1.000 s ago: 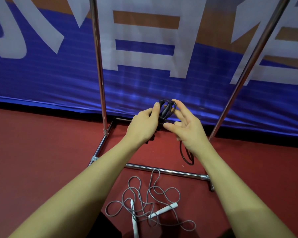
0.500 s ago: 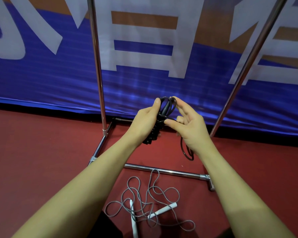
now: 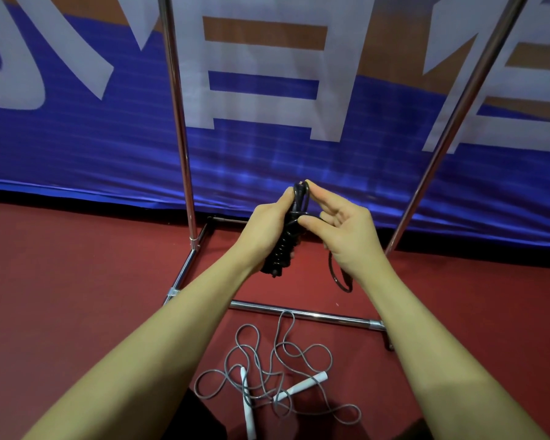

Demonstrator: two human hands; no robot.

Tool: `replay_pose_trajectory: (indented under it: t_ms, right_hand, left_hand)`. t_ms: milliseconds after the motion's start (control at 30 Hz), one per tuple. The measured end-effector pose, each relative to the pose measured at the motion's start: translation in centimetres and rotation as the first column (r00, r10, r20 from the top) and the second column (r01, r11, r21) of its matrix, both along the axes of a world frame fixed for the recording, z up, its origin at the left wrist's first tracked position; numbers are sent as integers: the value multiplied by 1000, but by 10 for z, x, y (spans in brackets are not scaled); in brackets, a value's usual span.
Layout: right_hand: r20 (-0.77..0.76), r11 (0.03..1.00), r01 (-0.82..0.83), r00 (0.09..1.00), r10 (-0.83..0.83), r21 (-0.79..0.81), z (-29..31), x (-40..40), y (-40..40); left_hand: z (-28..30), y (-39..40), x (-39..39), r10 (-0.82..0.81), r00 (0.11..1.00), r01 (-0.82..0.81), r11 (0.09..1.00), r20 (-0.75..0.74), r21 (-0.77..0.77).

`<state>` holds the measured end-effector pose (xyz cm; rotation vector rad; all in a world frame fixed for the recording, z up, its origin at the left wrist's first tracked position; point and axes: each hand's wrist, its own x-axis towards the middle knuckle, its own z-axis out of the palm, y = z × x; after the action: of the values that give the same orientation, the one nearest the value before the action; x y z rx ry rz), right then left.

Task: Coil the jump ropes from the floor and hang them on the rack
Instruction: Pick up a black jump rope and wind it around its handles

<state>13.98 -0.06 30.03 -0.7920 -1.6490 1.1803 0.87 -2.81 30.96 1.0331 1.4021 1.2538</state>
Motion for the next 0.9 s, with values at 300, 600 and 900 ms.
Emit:
replay_pose_trajectory:
  t_ms: [300, 600, 900]
  right_hand:
    - [-95, 995, 49, 994, -57, -82, 4, 7, 6]
    - [-233, 979, -177, 961, 150, -99, 8, 12, 10]
    - [-218, 987, -110, 973, 82, -121, -2, 15, 13]
  left_hand:
    - [-6, 4, -1, 15, 998, -7, 991, -58, 132]
    - [0, -1, -5, -298, 948, 275, 944, 112, 184]
    - [-3, 0, -18, -456, 890, 454, 888, 12, 72]
